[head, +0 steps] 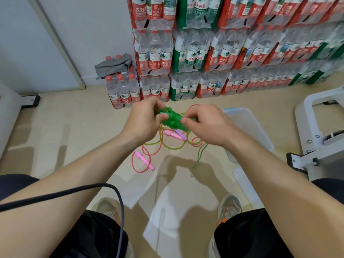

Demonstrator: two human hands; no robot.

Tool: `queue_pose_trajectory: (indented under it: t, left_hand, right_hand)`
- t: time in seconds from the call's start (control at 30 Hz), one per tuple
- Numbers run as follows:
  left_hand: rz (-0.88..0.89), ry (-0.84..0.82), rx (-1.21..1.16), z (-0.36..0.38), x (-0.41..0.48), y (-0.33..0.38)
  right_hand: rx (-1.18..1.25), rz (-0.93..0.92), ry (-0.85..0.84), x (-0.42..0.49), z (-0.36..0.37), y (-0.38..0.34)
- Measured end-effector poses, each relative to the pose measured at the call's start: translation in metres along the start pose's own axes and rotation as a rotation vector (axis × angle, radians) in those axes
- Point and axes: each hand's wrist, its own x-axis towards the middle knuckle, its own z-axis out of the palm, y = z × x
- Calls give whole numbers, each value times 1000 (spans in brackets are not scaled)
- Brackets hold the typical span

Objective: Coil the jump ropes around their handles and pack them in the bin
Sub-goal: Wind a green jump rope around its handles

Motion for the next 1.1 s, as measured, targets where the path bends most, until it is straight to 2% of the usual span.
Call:
queue_pose_trajectory:
  t: [0.1, 0.2, 0.27, 0.37, 0.5, 0.57, 0.63, 0.73, 0.83, 0.93, 1.0, 1.1]
  left_hand:
    - [65, -176, -24, -6, 1, 4]
    - [8, -379, -318, -12, -1, 9]
    - [-72, -439, -549, -17, -3, 11]
    - [-214, -403, -821, -21, -2, 10]
    - [-345, -323, -1017, -14, -5, 8]
    - [-379, -276, -1084, -10, -5, 7]
    - [-430, -181, -1107, -9, -2, 4]
    - [-485, -15, -946, -7, 4, -2]
    - [-463, 69, -766, 0, 3, -5]
    - [-245, 126, -358, 5, 3, -9]
    - [-81, 97, -76, 7, -1, -7]
    - [59, 23, 57, 13, -8, -2]
  right_hand:
    - [215, -4, 68, 3, -12, 13]
    - [495, -2, 62, 4, -15, 24]
    - [723, 38, 5, 4, -13, 29]
    - [983, 164, -16, 5, -1, 32]
    - [1134, 328, -34, 3, 28, 14]
    - [1117, 353, -72, -1, 47, 7]
    - [965, 327, -105, -7, 66, 4]
    - [605, 223, -131, -16, 78, 0]
    - [355, 114, -125, -17, 67, -11]
    - [233, 21, -131, -11, 54, -19]
    - [153, -18, -101, -8, 47, -20]
    - [70, -30, -43, -2, 34, -14]
